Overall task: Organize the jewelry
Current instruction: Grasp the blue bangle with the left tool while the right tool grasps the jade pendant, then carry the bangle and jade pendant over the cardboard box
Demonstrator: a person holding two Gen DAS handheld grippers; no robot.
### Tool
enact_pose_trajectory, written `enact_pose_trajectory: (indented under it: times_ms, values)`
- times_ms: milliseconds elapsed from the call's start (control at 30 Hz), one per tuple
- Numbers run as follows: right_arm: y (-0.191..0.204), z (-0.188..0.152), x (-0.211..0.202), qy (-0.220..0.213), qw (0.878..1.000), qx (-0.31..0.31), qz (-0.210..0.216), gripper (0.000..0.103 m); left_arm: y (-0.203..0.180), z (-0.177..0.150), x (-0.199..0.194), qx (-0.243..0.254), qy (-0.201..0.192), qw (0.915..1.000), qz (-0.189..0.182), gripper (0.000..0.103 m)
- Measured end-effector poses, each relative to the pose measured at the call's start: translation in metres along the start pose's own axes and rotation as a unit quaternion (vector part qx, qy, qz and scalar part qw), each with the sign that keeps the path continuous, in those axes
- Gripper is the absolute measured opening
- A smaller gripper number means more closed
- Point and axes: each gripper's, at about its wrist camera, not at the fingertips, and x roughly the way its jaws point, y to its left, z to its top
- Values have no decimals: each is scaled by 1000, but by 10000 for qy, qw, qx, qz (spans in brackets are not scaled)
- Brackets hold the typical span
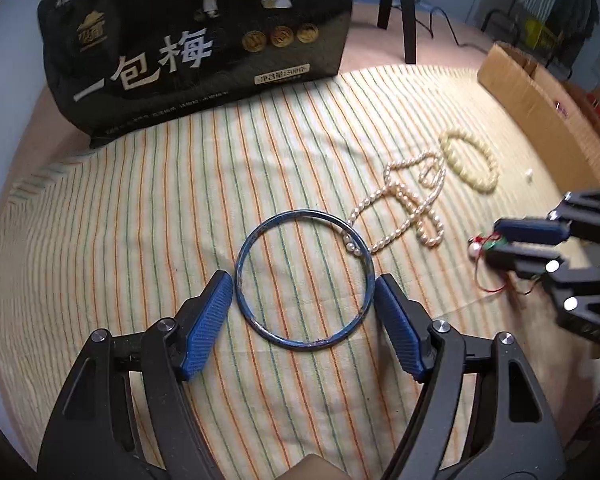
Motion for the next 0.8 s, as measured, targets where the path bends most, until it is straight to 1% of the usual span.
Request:
enact_pose_trajectory:
  times_ms: [67,167,267,467,800]
  values:
    - [0,0,0,-1,10000,0,-2,17,-1,-2,1,25,-50,10000,24,76]
    - [0,0,0,-1,10000,-10,-5,17,4,-3,0,-84,-88,9999,-49,74]
    - [1,-1,-1,-14,10000,-31,-13,17,6,-5,-2,-84,-114,9999,-85,73]
    - [2,-1,-7,-58,9999,-43,-124,17,3,-7,-11,-108,-211,9997,-30,73]
    - [-4,-2,-43,-367,9990,82,-223,16,-3,2,-44,-128,-577,9982,-72,73]
